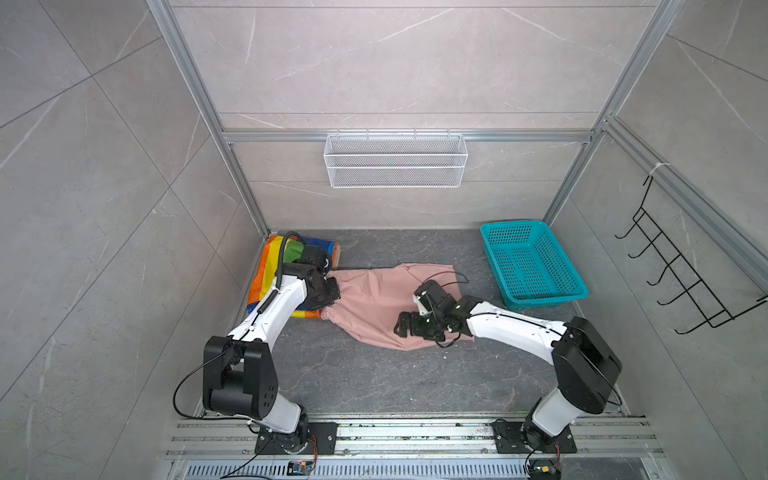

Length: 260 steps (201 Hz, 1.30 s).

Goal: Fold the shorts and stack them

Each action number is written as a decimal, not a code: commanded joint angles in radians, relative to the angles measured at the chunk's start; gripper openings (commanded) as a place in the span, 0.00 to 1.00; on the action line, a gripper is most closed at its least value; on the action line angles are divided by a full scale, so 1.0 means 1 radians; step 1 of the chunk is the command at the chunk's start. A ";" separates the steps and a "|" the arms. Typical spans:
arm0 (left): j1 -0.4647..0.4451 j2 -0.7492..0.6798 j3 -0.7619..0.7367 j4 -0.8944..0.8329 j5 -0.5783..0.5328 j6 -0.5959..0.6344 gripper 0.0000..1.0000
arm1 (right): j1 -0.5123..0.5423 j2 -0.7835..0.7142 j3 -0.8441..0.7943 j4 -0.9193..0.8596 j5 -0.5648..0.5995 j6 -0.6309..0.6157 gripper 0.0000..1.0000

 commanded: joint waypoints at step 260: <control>-0.384 0.653 0.994 -0.422 0.070 -0.121 0.13 | -0.095 0.317 0.032 0.089 -0.060 -0.053 0.99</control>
